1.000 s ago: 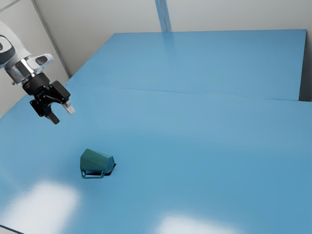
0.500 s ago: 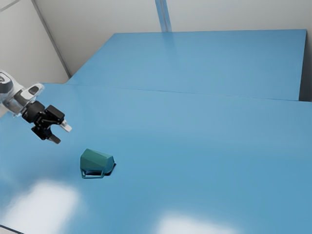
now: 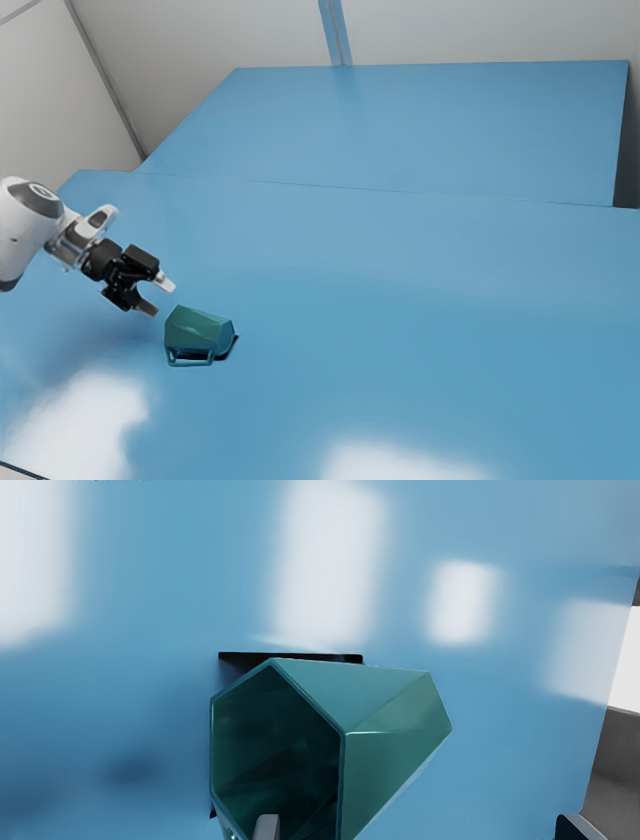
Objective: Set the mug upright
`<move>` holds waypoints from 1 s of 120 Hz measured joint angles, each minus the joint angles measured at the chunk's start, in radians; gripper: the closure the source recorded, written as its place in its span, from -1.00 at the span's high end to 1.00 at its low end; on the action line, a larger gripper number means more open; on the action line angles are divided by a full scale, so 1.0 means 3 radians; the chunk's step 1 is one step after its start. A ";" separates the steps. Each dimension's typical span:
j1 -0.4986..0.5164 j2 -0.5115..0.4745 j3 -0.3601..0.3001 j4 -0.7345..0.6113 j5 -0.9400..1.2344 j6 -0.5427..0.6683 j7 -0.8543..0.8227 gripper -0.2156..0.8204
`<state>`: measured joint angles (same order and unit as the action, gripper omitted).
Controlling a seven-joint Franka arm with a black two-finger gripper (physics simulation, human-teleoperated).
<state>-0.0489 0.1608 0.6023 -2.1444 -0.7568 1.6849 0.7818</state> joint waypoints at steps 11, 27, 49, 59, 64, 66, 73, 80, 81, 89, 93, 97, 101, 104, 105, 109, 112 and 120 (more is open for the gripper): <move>-0.0011 0.0058 -0.0041 -0.0013 -0.0075 -0.0020 0.0116 0.58; -0.0008 0.0096 -0.0049 -0.0092 -0.0176 -0.0061 0.0258 0.58; 0.0038 0.0133 -0.0052 -0.0179 -0.0301 -0.0094 0.0410 0.58; 0.0039 0.0139 -0.0054 -0.0202 -0.0352 -0.0114 0.0465 0.43; 0.0039 0.0140 -0.0054 -0.0207 -0.0368 -0.0120 0.0490 0.22; 0.0039 0.0139 -0.0054 -0.0208 -0.0373 -0.0123 0.0499 0.13; 0.0039 0.0137 -0.0054 -0.0207 -0.0385 -0.0129 0.0529 -0.17; 0.0039 0.0134 -0.0054 -0.0206 -0.0394 -0.0134 0.0557 -0.39; 0.0039 0.0134 -0.0055 -0.0206 -0.0395 -0.0135 0.0561 -0.42; 0.0040 0.0125 -0.0061 -0.0202 -0.0400 -0.0142 0.0589 -0.59; 0.0040 0.0118 -0.0070 -0.0202 -0.0402 -0.0145 0.0602 -0.65; 0.0040 0.0112 -0.0086 -0.0201 -0.0403 -0.0148 0.0614 -0.70; 0.0040 0.0108 -0.0100 -0.0200 -0.0404 -0.0151 0.0626 -0.74; 0.0038 0.0104 -0.0108 -0.0199 -0.0404 -0.0152 0.0634 -0.77; 0.0038 0.0102 -0.0110 -0.0198 -0.0404 -0.0153 0.0637 -0.77; 0.0038 0.0096 -0.0117 -0.0197 -0.0404 -0.0155 0.0647 -0.80; 0.0037 0.0089 -0.0121 -0.0197 -0.0404 -0.0156 0.0654 -0.81; 0.0038 0.0038 -0.0125 -0.0197 -0.0404 -0.0165 0.0672 -0.85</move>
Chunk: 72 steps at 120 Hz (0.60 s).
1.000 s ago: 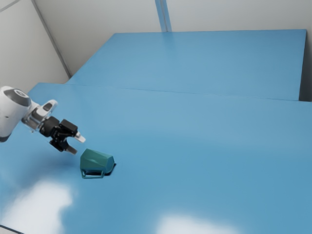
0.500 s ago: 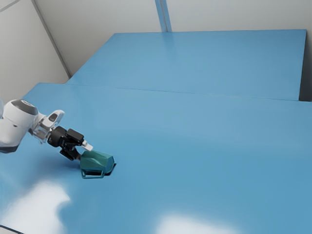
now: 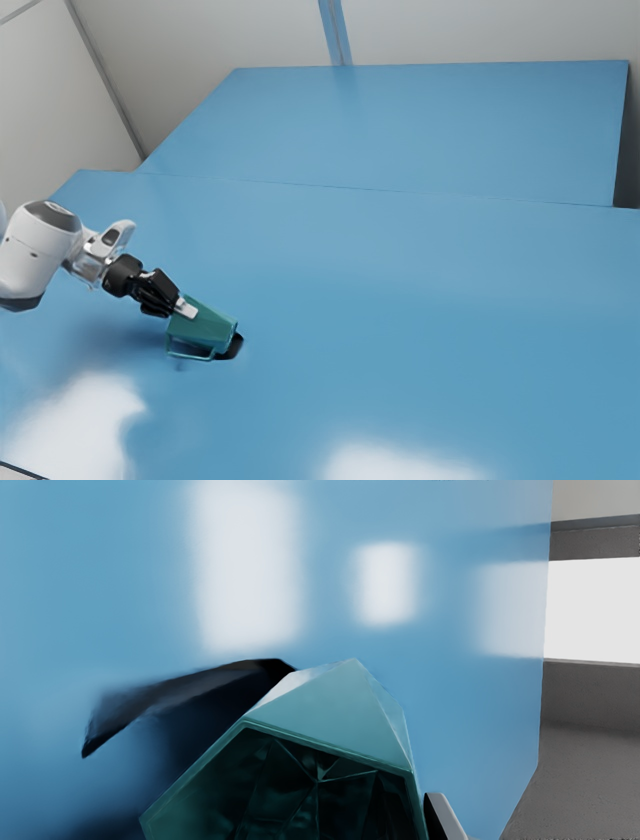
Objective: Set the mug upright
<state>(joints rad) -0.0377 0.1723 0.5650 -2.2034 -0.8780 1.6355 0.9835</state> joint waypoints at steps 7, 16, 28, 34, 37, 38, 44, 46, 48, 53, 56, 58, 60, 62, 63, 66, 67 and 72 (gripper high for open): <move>0.0000 -0.0075 -0.0001 -0.0004 0.0003 -0.0012 0.0013 -0.87; 0.0001 -0.0178 -0.0001 -0.0010 0.0008 -0.0026 0.0026 -0.89; 0.0003 -0.0325 -0.0008 -0.0011 0.0019 -0.0044 0.0038 -0.91; 0.0025 -0.0417 -0.0052 0.0001 0.0050 -0.0045 0.0024 -0.91; 0.0040 -0.0459 -0.0087 0.0015 0.0082 -0.0041 0.0009 -0.91; 0.0044 -0.0471 -0.0098 0.0025 0.0095 -0.0040 0.0003 -0.91; 0.0062 -0.0518 -0.0164 0.0107 0.0199 -0.0032 -0.0043 -0.92; 0.0072 -0.0529 -0.0191 0.0142 0.0250 -0.0026 -0.0065 -0.92; 0.0079 -0.0540 -0.0216 0.0175 0.0304 -0.0019 -0.0088 -0.92; 0.0086 -0.0558 -0.0267 0.0242 0.0426 0.0004 -0.0146 -0.92; 0.0093 -0.0563 -0.0299 0.0279 0.0500 0.0021 -0.0184 -0.92; 0.0098 -0.0566 -0.0322 0.0310 0.0556 0.0033 -0.0212 -0.92; 0.0109 -0.0568 -0.0350 0.0343 0.0617 0.0046 -0.0241 -0.92; 0.0123 -0.0569 -0.0382 0.0372 0.0680 0.0063 -0.0273 -0.93; 0.0131 -0.0570 -0.0399 0.0384 0.0713 0.0073 -0.0289 -0.93; 0.0146 -0.0571 -0.0440 0.0412 0.0805 0.0105 -0.0336 -0.93; 0.0149 -0.0571 -0.0452 0.0419 0.0833 0.0116 -0.0352 -0.93; 0.0169 -0.0572 -0.0515 0.0444 0.0971 0.0181 -0.0428 -0.93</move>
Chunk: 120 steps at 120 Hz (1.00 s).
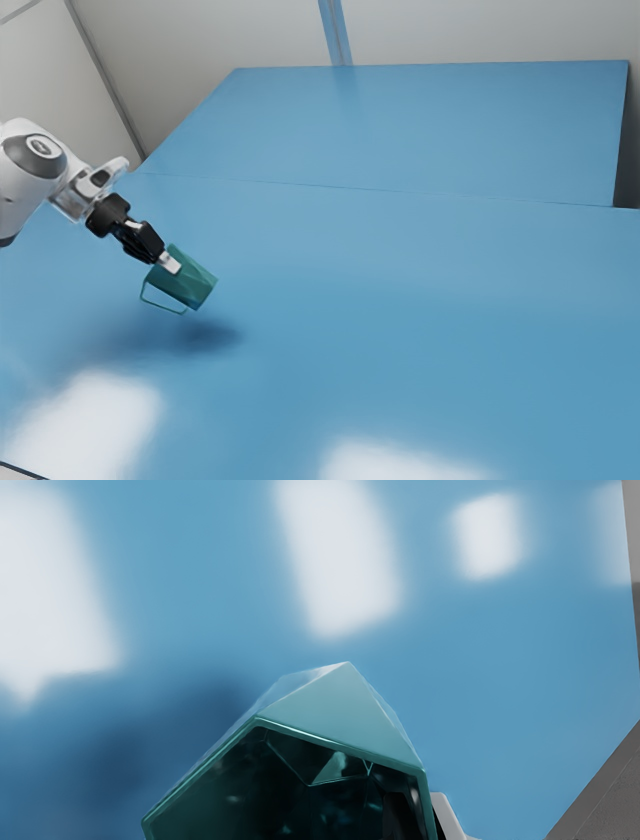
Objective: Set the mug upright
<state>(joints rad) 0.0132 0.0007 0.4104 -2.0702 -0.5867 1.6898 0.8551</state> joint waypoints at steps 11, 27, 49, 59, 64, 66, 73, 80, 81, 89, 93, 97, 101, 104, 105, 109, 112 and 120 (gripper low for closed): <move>0.0034 0.0000 -0.0131 0.0095 0.0359 0.0144 -0.0181 -0.93; 0.0054 -0.0016 -0.0283 0.0155 0.0759 0.0339 -0.0449 -0.93; 0.0205 -0.0025 -0.0616 0.0226 0.1304 0.0635 -0.0844 -0.93; 0.0223 -0.0026 -0.0718 0.0218 0.1475 0.0786 -0.1012 -0.93; 0.0217 -0.0023 -0.0754 0.0204 0.1526 0.0864 -0.1089 -0.93; 0.0216 -0.0020 -0.0770 0.0201 0.1543 0.0894 -0.1119 -0.93; 0.0205 0.0011 -0.0815 0.0192 0.1585 0.0998 -0.1216 -0.93; 0.0187 0.0054 -0.0853 0.0179 0.1605 0.1089 -0.1306 -0.93; 0.0184 0.0057 -0.0859 0.0176 0.1607 0.1100 -0.1319 -0.93; 0.0132 0.0077 -0.0891 0.0113 0.1609 0.1200 -0.1413 -0.93; 0.0090 0.0081 -0.0898 0.0070 0.1609 0.1250 -0.1457 -0.93; 0.0050 0.0091 -0.0915 0.0045 0.1609 0.1292 -0.1499 -0.93; 0.0004 0.0113 -0.0930 0.0032 0.1610 0.1328 -0.1539 -0.93; -0.0035 0.0135 -0.0939 0.0026 0.1610 0.1352 -0.1568 -0.93; -0.0050 0.0141 -0.0941 0.0025 0.1610 0.1359 -0.1577 -0.93; -0.0110 0.0164 -0.0947 0.0021 0.1611 0.1385 -0.1613 -0.93; -0.0152 0.0178 -0.0952 0.0019 0.1611 0.1402 -0.1639 -0.93; -0.0228 0.0213 -0.0973 0.0014 0.1612 0.1437 -0.1704 -0.93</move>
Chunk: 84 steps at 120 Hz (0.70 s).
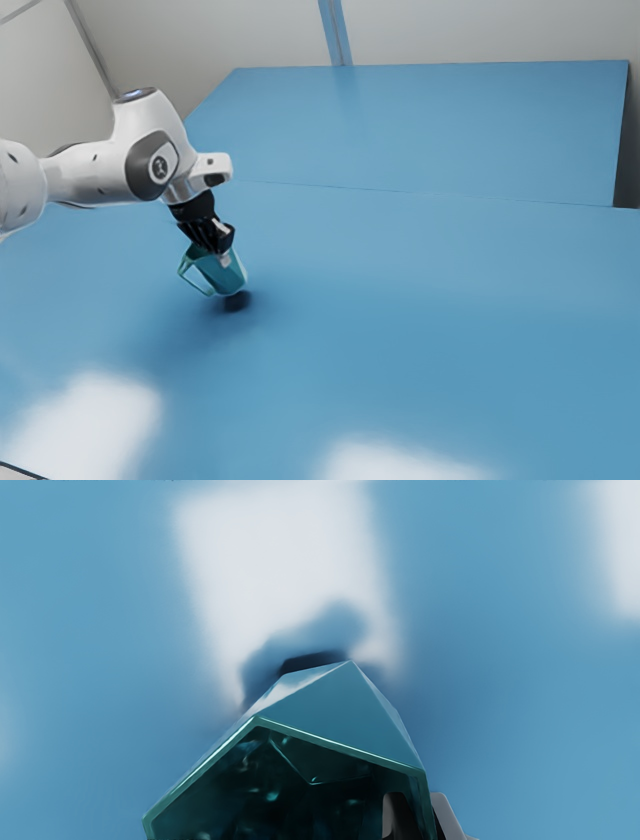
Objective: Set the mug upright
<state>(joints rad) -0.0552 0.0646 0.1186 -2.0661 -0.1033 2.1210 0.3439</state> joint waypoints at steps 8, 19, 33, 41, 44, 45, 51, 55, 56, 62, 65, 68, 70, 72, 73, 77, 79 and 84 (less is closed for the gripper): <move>-0.0017 0.0024 -0.0011 -0.0001 0.0001 0.0025 -0.0058 -0.93; 0.0033 0.0074 -0.0016 0.0002 0.0004 0.0048 -0.0128 -0.93; 0.0073 0.0155 -0.0052 0.0014 0.0007 0.0066 -0.0203 -0.93; 0.0064 0.0192 -0.0075 0.0022 0.0010 0.0072 -0.0240 -0.93; 0.0062 0.0203 -0.0086 0.0024 0.0011 0.0074 -0.0253 -0.93; 0.0061 0.0207 -0.0088 0.0025 0.0012 0.0075 -0.0257 -0.93; 0.0056 0.0230 -0.0098 0.0027 0.0014 0.0078 -0.0282 -0.93; 0.0055 0.0242 -0.0101 0.0028 0.0015 0.0080 -0.0297 -0.93; 0.0056 0.0245 -0.0101 0.0028 0.0015 0.0080 -0.0300 -0.93; 0.0057 0.0270 -0.0103 0.0028 0.0016 0.0082 -0.0321 -0.93; 0.0058 0.0283 -0.0103 0.0029 0.0017 0.0083 -0.0331 -0.93; 0.0059 0.0296 -0.0103 0.0030 0.0018 0.0084 -0.0341 -0.93; 0.0059 0.0304 -0.0104 0.0031 0.0018 0.0085 -0.0347 -0.93; 0.0058 0.0311 -0.0104 0.0031 0.0019 0.0086 -0.0354 -0.93; 0.0058 0.0313 -0.0104 0.0031 0.0019 0.0086 -0.0357 -0.93; 0.0057 0.0320 -0.0104 0.0032 0.0020 0.0086 -0.0369 -0.93; 0.0059 0.0321 -0.0107 0.0033 0.0021 0.0086 -0.0374 -0.90; 0.0064 0.0320 -0.0123 0.0033 0.0014 0.0084 -0.0380 -0.76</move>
<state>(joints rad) -0.0359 0.1605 0.0816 -2.0562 -0.0990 2.1462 0.2298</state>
